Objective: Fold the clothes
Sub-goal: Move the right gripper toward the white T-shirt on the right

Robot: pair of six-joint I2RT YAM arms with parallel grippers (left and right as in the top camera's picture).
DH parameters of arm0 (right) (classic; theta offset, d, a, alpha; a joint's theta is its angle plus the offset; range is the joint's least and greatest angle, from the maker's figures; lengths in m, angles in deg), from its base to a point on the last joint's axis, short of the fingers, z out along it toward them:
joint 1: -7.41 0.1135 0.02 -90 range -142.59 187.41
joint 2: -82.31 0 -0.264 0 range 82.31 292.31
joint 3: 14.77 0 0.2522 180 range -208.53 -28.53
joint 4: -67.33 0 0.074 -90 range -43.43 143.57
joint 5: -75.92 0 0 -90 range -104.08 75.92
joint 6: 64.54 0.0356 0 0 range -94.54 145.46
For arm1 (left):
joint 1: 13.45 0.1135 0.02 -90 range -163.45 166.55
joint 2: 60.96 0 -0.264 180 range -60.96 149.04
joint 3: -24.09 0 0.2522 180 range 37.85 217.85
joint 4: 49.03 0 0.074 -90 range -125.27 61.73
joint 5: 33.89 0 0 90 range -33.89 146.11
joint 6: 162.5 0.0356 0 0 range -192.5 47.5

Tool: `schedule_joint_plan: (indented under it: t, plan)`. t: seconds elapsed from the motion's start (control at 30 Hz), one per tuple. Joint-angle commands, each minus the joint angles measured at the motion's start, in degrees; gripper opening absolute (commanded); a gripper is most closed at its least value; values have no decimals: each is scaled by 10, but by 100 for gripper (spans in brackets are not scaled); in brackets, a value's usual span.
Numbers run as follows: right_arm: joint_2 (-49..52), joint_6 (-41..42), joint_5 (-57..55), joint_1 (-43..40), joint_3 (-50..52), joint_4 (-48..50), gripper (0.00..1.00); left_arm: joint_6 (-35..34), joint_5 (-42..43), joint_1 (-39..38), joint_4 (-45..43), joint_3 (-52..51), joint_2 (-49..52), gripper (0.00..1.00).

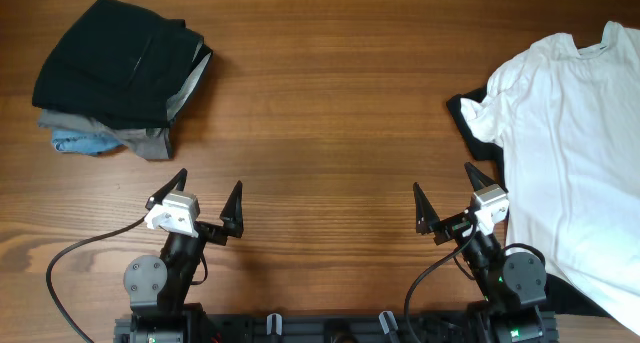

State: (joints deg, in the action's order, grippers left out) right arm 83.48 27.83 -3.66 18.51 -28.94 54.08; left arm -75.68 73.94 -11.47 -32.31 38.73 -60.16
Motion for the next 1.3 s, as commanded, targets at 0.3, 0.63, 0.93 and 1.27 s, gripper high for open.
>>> schedule_joint_plan:
  t: [0.3, 0.63, 0.93, 1.27]
  plan:
    - [-4, 7, -1, -2, 1, 3, 100, -5, -7, -4, -2, -6, -4, 100]
    - [-4, 7, -1, -2, 1, 5, 100, -5, -7, -4, -2, -5, -4, 100]
    - [-2, 50, 2, -2, -68, 19, 100, -50, 2, -4, -162, 20, -4, 100]
    - [240, 27, -2, -3, -368, -271, 100, -67, -32, -4, 125, 291, 125, 100]
